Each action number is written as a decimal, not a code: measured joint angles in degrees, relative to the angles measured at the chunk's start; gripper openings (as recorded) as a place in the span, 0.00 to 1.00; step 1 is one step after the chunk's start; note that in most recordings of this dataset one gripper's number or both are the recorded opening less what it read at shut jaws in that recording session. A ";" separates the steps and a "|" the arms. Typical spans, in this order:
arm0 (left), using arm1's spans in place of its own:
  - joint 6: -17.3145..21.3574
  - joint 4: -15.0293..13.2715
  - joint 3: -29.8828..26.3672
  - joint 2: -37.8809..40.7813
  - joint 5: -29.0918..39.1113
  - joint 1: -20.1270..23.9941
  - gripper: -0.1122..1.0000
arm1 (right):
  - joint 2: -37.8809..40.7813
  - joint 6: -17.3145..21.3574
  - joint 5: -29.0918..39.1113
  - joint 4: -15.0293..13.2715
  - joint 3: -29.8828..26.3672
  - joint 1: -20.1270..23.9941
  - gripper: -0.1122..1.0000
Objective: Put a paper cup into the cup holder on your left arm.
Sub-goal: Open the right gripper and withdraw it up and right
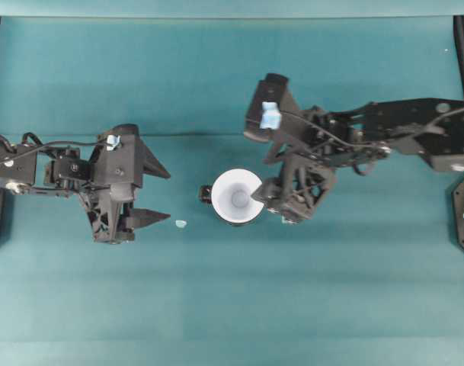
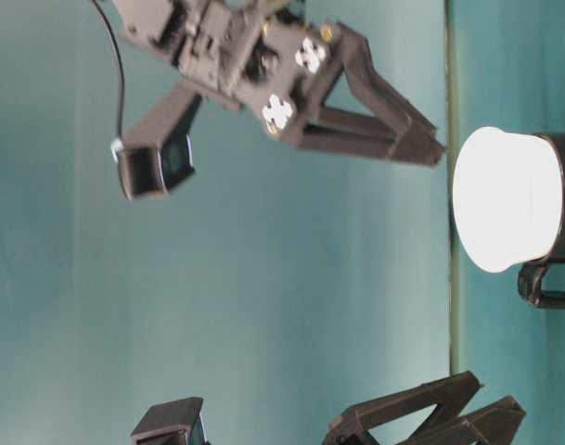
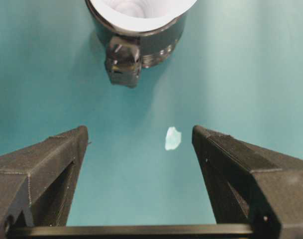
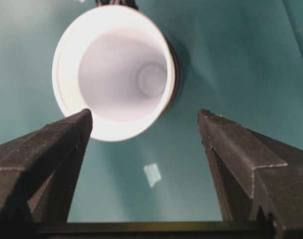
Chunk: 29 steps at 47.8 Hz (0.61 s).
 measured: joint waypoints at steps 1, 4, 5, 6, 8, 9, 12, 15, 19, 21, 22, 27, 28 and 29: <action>0.00 0.00 0.00 0.00 0.00 0.00 0.89 | -0.53 0.00 -0.18 0.00 0.35 0.00 0.91; -0.44 0.09 0.00 -0.09 0.00 0.00 0.89 | -1.85 0.00 -0.97 -0.26 1.41 0.00 0.91; -0.53 0.09 0.09 0.00 0.00 0.00 0.89 | -2.37 0.00 -1.41 -0.53 1.85 0.09 0.91; -0.53 0.00 0.09 0.00 0.00 0.00 0.89 | -2.81 -0.09 -1.76 -0.62 2.20 0.09 0.91; -0.53 0.09 0.09 0.00 0.00 0.00 0.89 | -3.87 0.00 -2.55 -0.88 2.99 0.00 0.91; -0.53 0.00 0.09 -0.09 0.00 0.00 0.89 | -4.31 -0.09 -2.81 -0.97 3.34 0.09 0.91; -0.62 0.09 0.00 0.00 0.00 0.00 0.89 | -5.89 0.00 -3.78 -1.41 4.75 0.09 0.91; -0.62 0.00 0.00 0.00 0.09 0.00 0.89 | -7.03 -0.09 -4.22 -1.76 5.98 0.09 0.91; -0.62 0.00 0.00 0.00 0.00 0.00 0.89 | -8.35 0.00 -4.48 -2.11 7.65 0.09 0.91; -0.62 0.00 0.00 0.00 0.00 0.00 0.89 | -9.05 -0.09 -4.48 -2.29 8.35 0.09 0.91; -0.62 0.00 0.00 0.00 0.00 0.00 0.89 | -9.32 -0.09 -4.57 -2.29 8.70 0.09 0.91; -0.62 0.09 0.00 0.00 0.00 0.00 0.89 | -10.55 -0.09 -4.66 -2.37 10.02 0.09 0.91; -0.62 0.00 0.00 0.00 0.00 0.00 0.89 | -10.72 -0.09 -4.75 -2.37 10.28 0.09 0.91; -0.62 0.09 0.09 0.00 0.00 0.00 0.89 | -10.90 -0.09 -4.75 -2.37 10.37 0.09 0.91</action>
